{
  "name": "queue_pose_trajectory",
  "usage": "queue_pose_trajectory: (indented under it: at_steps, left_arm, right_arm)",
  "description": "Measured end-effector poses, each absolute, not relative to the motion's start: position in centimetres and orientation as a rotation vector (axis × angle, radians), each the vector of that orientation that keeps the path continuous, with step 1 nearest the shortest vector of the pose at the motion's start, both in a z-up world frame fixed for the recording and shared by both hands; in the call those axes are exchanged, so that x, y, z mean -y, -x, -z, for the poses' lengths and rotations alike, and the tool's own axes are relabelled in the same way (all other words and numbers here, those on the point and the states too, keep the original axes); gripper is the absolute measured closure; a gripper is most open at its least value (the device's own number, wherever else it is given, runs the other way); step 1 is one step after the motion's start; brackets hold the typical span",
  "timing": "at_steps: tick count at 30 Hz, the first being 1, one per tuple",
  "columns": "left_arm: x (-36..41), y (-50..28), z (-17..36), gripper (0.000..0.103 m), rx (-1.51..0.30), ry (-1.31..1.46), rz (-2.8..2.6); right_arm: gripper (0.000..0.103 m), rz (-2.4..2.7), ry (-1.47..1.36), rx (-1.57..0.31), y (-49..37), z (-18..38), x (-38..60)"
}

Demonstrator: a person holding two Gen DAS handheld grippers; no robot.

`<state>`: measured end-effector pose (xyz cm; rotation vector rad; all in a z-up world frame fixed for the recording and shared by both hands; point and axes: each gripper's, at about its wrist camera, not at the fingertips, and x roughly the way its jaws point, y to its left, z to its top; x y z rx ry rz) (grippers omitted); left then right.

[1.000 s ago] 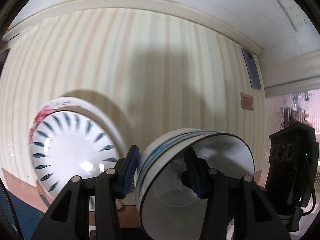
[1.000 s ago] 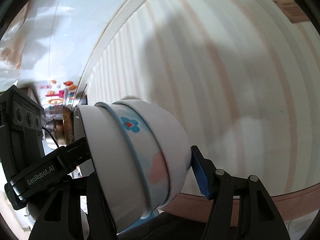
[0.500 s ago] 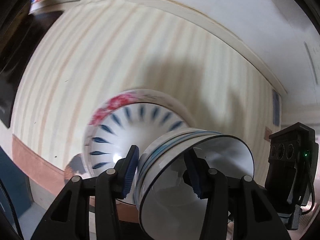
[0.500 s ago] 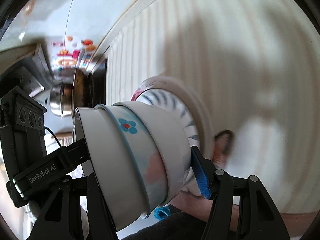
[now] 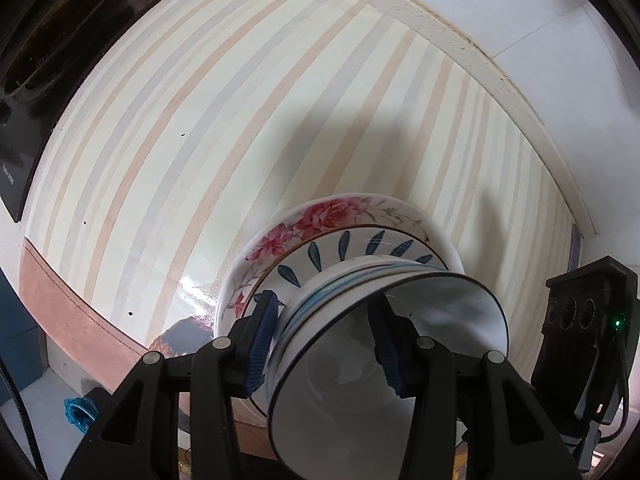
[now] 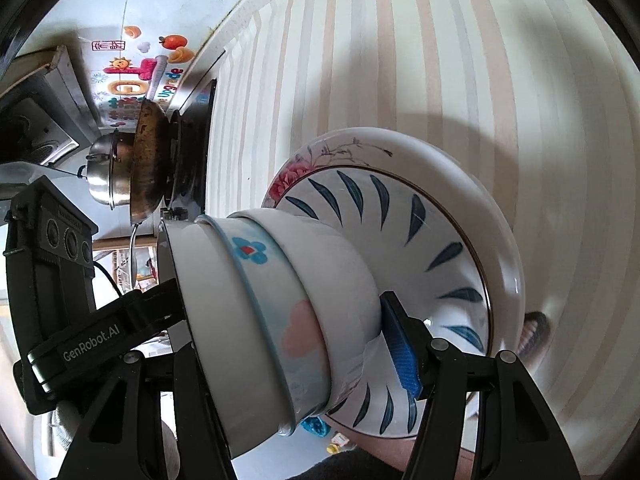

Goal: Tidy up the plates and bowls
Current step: 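Carry the bowl stack over the plate stack and lower it onto the plates, then open both grippers and pull them back from the bowls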

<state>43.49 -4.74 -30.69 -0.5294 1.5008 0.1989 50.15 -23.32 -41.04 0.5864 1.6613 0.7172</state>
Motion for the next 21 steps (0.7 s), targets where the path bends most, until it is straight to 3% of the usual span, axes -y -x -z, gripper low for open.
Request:
queue_pose_trajectory:
  at_steps: [21]
  left_arm:
    - [5.7,-43.9,29.6,0.061,-1.464,0.452,-0.206]
  right_arm:
    - [0.040,-0.683,-0.481,-1.669,-50.8,40.1,22.2]
